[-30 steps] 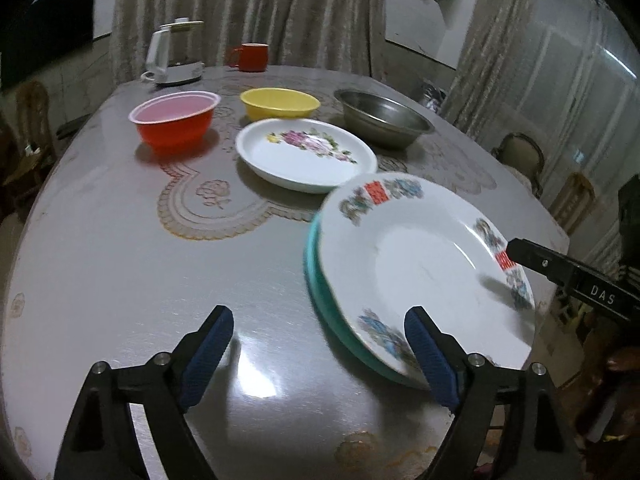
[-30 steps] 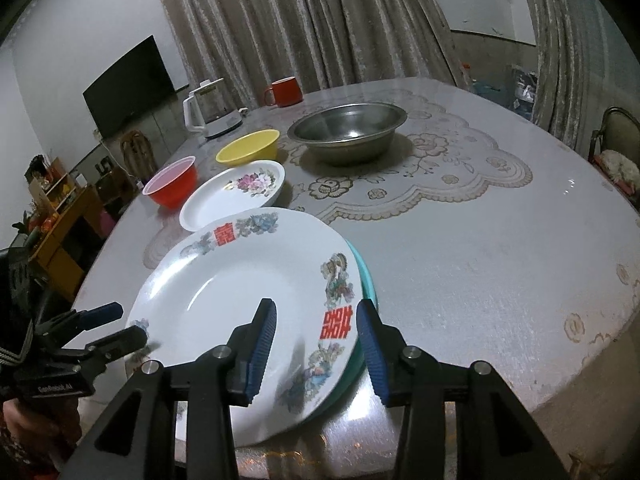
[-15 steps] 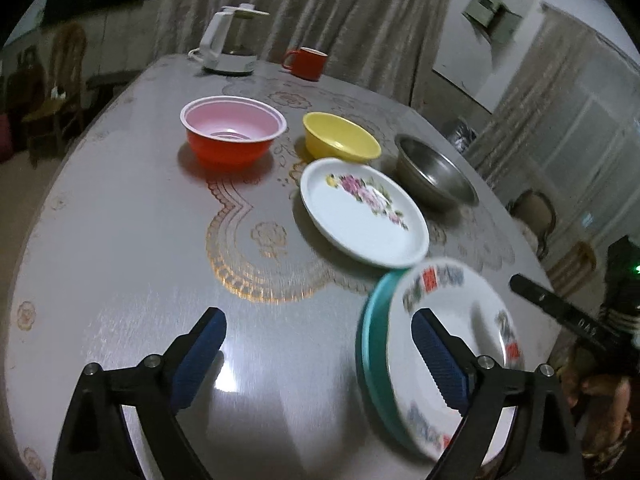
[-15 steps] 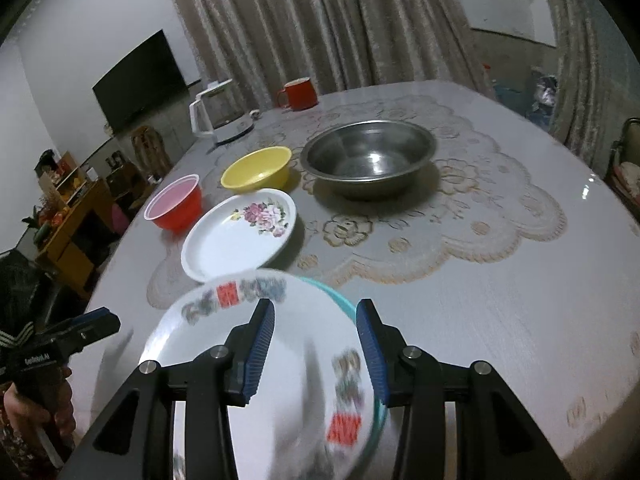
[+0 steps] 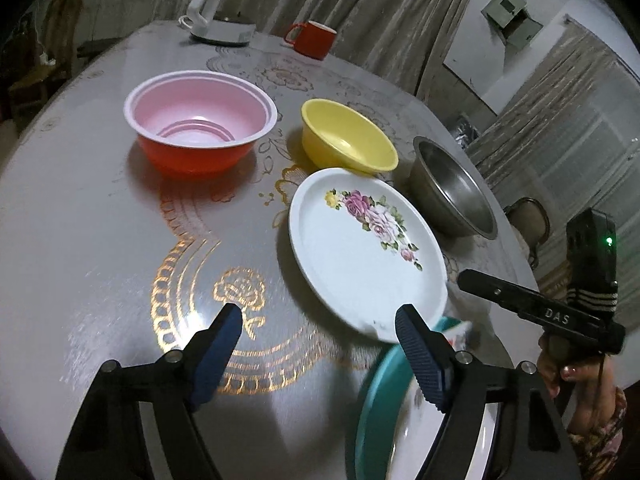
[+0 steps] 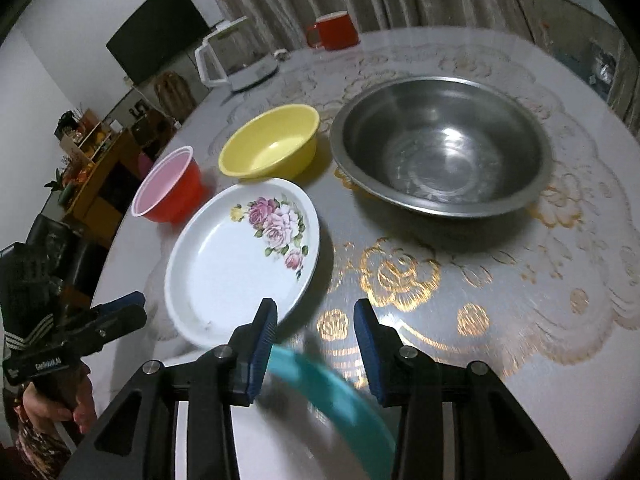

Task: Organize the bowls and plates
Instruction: 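Release the large white plate and move the right gripper to the floral plate, then grasp the rim of the small white floral plate with the right gripper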

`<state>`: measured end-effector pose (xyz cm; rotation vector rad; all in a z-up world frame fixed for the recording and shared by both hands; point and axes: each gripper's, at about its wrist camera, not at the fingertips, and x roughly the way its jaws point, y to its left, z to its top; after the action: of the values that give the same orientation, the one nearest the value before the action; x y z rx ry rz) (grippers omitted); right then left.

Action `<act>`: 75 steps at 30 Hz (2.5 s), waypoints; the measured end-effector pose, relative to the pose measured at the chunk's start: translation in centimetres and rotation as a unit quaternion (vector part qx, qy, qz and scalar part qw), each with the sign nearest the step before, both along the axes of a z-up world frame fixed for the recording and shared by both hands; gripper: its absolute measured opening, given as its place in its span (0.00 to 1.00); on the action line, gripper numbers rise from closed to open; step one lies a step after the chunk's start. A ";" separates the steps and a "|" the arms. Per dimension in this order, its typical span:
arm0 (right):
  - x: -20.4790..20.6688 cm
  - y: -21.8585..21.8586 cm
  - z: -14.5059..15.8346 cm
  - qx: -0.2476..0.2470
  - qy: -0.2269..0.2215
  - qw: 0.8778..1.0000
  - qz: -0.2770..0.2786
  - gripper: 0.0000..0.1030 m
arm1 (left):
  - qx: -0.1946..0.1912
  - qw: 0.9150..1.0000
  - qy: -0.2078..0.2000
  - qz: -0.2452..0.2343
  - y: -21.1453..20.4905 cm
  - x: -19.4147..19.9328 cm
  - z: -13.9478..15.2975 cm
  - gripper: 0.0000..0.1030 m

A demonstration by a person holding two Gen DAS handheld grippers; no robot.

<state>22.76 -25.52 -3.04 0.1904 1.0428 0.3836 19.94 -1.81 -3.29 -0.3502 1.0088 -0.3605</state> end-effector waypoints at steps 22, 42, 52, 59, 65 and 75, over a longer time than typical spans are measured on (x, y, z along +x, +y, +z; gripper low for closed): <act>4.5 2.4 -2.8 0.047 0.068 0.997 -0.012 0.21 | 0.056 0.997 -0.018 -0.050 -1.9 3.2 -1.1 0.42; 2.8 7.8 -2.0 0.092 0.075 0.991 0.055 0.21 | 0.071 0.996 -0.046 0.017 6.4 -5.1 0.0 0.42; 0.6 10.6 -1.0 0.076 0.042 0.993 0.083 0.21 | 0.081 0.993 -0.080 0.040 8.1 -7.6 0.5 0.42; -2.1 9.7 -0.8 0.092 0.032 0.992 0.083 0.21 | 0.091 0.989 -0.105 0.047 8.2 -8.6 2.1 0.42; -3.4 9.1 -0.3 0.111 0.022 0.991 0.068 0.21 | 0.086 0.988 -0.120 0.040 7.8 -9.8 3.0 0.42; -6.3 6.9 0.2 0.142 0.009 0.989 0.035 0.21 | 0.085 0.986 -0.141 0.007 5.2 -11.7 4.2 0.42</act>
<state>16.51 -18.65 -2.82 0.4136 1.0117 0.5957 8.29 3.39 0.86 -0.1456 0.7518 -0.2989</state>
